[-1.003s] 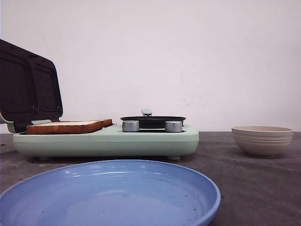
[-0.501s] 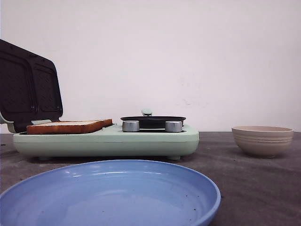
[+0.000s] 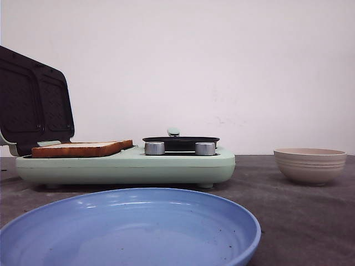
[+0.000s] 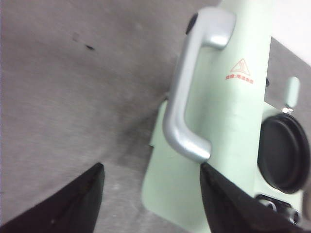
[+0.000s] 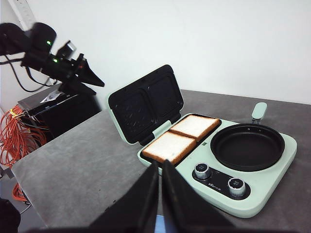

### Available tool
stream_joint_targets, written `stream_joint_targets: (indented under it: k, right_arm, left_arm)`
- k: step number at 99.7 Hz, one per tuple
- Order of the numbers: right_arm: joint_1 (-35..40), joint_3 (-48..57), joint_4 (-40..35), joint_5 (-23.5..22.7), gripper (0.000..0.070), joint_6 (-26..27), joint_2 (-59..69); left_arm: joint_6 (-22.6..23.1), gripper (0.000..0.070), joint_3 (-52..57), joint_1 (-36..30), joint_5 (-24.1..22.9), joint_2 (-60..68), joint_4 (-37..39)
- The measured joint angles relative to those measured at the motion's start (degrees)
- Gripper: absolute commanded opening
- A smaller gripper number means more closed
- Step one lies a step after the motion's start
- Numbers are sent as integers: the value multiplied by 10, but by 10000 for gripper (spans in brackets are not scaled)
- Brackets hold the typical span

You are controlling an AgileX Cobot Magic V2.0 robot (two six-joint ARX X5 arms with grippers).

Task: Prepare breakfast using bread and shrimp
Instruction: 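Move the left gripper to the sandwich-press lid handle, then grasp the lid handle with the left gripper and swing it closed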

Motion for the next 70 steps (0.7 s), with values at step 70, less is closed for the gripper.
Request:
stream_joint_targets:
  k: [70]
  right_arm:
    - [0,0,1,45,3,13,0]
  left_arm:
    - [-49,303,0,2,131,103,78]
